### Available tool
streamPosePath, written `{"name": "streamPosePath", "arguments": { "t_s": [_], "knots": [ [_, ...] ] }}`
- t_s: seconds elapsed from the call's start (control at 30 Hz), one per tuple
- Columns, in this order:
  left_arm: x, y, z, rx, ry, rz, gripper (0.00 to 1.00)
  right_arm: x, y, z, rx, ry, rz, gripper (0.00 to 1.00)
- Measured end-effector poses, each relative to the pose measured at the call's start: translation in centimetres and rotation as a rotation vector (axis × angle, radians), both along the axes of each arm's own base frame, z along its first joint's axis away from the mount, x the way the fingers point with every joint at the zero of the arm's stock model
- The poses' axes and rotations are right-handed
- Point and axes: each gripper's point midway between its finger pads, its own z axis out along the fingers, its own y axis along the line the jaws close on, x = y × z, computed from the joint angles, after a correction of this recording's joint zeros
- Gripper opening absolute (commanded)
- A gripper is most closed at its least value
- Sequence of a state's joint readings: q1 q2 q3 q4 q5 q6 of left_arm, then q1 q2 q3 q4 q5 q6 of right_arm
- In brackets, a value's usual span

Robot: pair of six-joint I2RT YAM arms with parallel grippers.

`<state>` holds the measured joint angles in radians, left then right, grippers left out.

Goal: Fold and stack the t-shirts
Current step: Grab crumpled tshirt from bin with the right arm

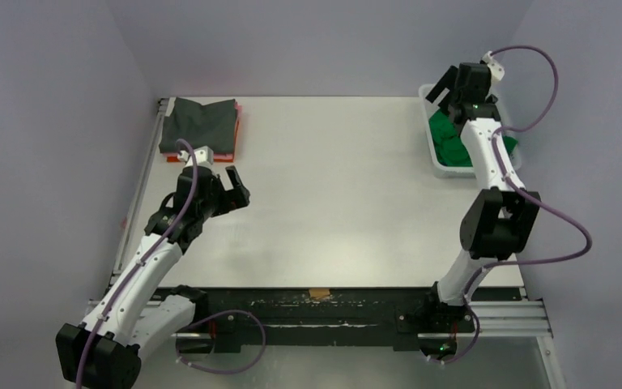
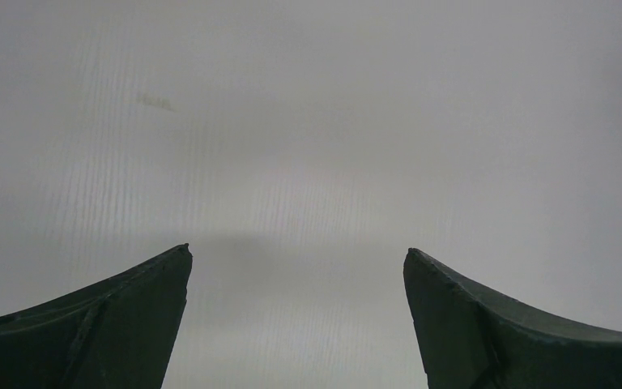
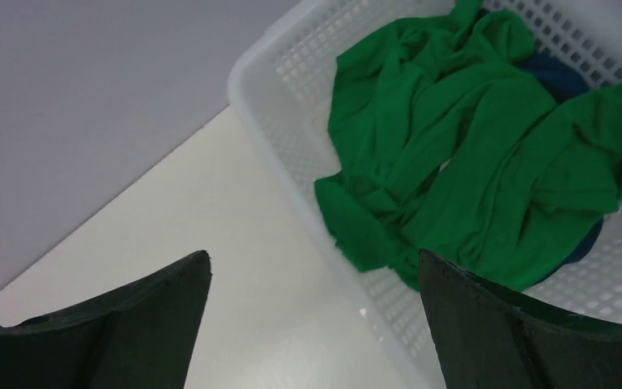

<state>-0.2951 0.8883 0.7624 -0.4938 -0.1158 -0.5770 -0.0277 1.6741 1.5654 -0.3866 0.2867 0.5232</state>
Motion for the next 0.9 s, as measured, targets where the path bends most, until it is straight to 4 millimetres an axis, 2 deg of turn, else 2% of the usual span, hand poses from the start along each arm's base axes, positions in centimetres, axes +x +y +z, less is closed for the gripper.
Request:
{"name": "streamPosePath", "arguments": {
  "t_s": [0.13,0.23,0.37,0.5,0.6,0.67,0.7,0.83,0.9],
  "knots": [
    [0.4,0.6,-1.2,0.046,0.033,0.020,1.00,5.7,-5.8,-2.0,-0.005,0.060,-0.111,0.94],
    [0.5,0.9,-1.6,0.065,0.046,0.030,1.00,7.7,-9.1,-6.2,-0.003,0.147,-0.168,0.91],
    [0.8,1.1,-1.7,0.075,0.046,0.042,1.00,7.4,-12.1,-12.8,-0.003,0.305,-0.208,0.89],
    [1.2,1.0,-2.2,0.079,0.053,0.043,1.00,6.0,-14.0,-17.1,-0.037,0.427,-0.219,0.86],
    [1.7,0.9,-3.0,0.089,0.082,0.043,1.00,5.9,-14.1,-17.8,-0.063,0.451,-0.201,0.69],
    [1.8,0.9,-3.4,0.095,0.098,0.042,1.00,6.1,-14.1,-17.7,-0.076,0.450,-0.187,0.35],
    [1.9,0.8,-3.5,0.097,0.102,0.042,1.00,6.2,-14.1,-17.6,-0.084,0.449,-0.178,0.25],
    [2.0,0.8,-3.4,0.096,0.100,0.042,1.00,6.8,-14.1,-17.2,-0.091,0.426,-0.161,0.00],
    [2.0,0.8,-3.4,0.096,0.100,0.042,1.00,7.0,-14.0,-16.8,-0.093,0.414,-0.150,0.00]
  ]
}}
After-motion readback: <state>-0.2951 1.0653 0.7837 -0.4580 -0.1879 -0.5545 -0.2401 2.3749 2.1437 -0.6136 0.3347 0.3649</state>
